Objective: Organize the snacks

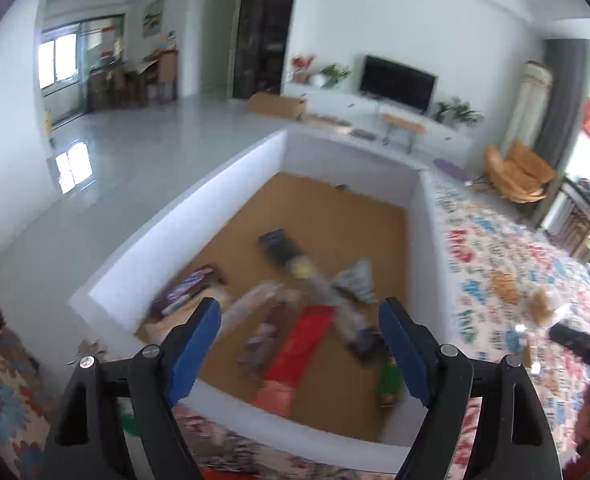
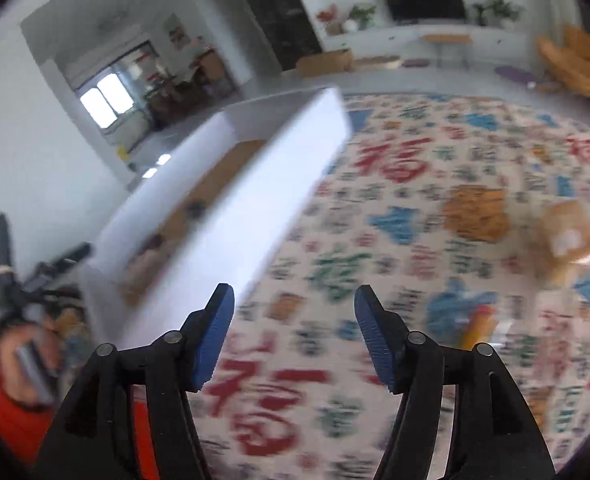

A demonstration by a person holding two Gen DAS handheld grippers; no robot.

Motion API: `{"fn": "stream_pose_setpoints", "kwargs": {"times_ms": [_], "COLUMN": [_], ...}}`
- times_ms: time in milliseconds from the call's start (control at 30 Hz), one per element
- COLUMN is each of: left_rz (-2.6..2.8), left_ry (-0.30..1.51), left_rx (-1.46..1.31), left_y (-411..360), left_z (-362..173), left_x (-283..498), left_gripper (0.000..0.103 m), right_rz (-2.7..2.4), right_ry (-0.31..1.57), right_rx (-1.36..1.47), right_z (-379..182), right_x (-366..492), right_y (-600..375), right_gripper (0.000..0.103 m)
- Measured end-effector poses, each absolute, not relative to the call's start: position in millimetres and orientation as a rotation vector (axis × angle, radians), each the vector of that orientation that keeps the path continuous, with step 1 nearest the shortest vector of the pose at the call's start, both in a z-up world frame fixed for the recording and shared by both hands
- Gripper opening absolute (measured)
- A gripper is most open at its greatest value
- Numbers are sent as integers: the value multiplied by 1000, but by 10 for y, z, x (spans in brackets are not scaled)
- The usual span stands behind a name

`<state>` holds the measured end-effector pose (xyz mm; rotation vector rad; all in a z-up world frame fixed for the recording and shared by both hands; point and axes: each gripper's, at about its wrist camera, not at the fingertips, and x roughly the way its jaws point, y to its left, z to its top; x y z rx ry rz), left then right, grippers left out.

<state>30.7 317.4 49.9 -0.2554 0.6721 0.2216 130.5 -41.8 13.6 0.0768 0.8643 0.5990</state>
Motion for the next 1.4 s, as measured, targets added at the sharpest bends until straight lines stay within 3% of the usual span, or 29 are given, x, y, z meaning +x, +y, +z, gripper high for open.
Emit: {"fn": "stream_pose_setpoints", "kwargs": {"times_ms": [233,367,533,700,1400], "left_rz": [-167,-288,-323,-294,-272], "left_ry": [654,734,810,846,802], "left_rx": [-238,-211,-197,-179,-204], "left_y": [1934,1290,842,760,927], "left_z": [777,654,441,329,458], "left_x": [471,669,806,913,1056], "left_gripper": [97,97,97,97,97], "right_rz": [99,-38,-53,-72,-80], "right_ry": [861,881,895,903,903], "right_rx": [-117,-102,34,22,37], "right_z": [-413,-620,-755,-810,-855], "right_x": [1322,1387,1439,1510,1534], "right_y": [-2083,-2658,-3005,-2970,-3013], "right_gripper": [67,67,75,84,84]}}
